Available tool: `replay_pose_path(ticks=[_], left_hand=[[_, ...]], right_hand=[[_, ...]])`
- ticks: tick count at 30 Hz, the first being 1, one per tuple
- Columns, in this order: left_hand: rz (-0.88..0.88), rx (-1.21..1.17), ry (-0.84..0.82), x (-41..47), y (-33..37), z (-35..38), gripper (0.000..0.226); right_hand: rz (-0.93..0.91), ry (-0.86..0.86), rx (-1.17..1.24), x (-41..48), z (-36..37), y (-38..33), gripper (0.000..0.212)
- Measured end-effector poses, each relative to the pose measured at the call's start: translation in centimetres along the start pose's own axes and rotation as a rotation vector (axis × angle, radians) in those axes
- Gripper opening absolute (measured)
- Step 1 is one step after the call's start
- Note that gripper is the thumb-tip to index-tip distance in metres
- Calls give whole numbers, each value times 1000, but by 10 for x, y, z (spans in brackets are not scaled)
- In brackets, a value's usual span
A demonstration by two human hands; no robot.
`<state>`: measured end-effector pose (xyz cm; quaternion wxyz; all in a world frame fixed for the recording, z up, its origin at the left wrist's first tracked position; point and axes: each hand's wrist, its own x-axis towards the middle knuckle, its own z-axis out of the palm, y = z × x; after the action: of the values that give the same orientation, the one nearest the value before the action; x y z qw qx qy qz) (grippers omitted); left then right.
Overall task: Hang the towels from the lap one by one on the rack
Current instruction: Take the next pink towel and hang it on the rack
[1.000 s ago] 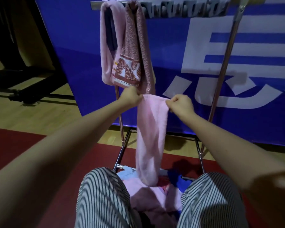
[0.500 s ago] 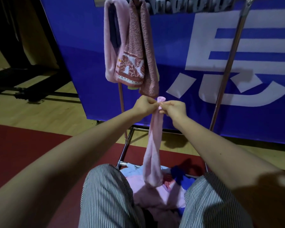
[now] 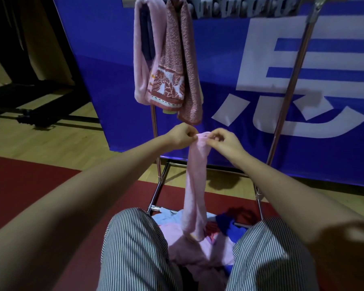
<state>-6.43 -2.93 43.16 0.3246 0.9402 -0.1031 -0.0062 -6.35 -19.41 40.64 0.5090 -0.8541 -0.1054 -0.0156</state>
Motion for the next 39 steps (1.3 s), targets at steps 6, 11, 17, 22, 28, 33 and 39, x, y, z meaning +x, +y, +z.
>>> replay_pose_path(ticks=[6,11,17,22,28,33,39], left_hand=[[183,167,-43,-3,4,-15,23],[248,126,292,3,9,-28,15],[210,-82,446,5,5,-30,17],[269,2,453,9,14,-40,20],[132,-584,237,8,24,-43,27],[152,-677,124,5,23,-33,35],[153,-823,-13,0,27,-28,29]], right_hand=[[-39,-235,-71,9,-14,-6,42],[-124,40,95,18,-18,-32,16],[-62,129,338,19,-13,-49,16],[-49,161,410,24,-13,-47,12],[-100,169,478,38,-30,-69,7],[-126,171,467,39,-32,-72,7],[-107,34,543,30,-31,-48,16]])
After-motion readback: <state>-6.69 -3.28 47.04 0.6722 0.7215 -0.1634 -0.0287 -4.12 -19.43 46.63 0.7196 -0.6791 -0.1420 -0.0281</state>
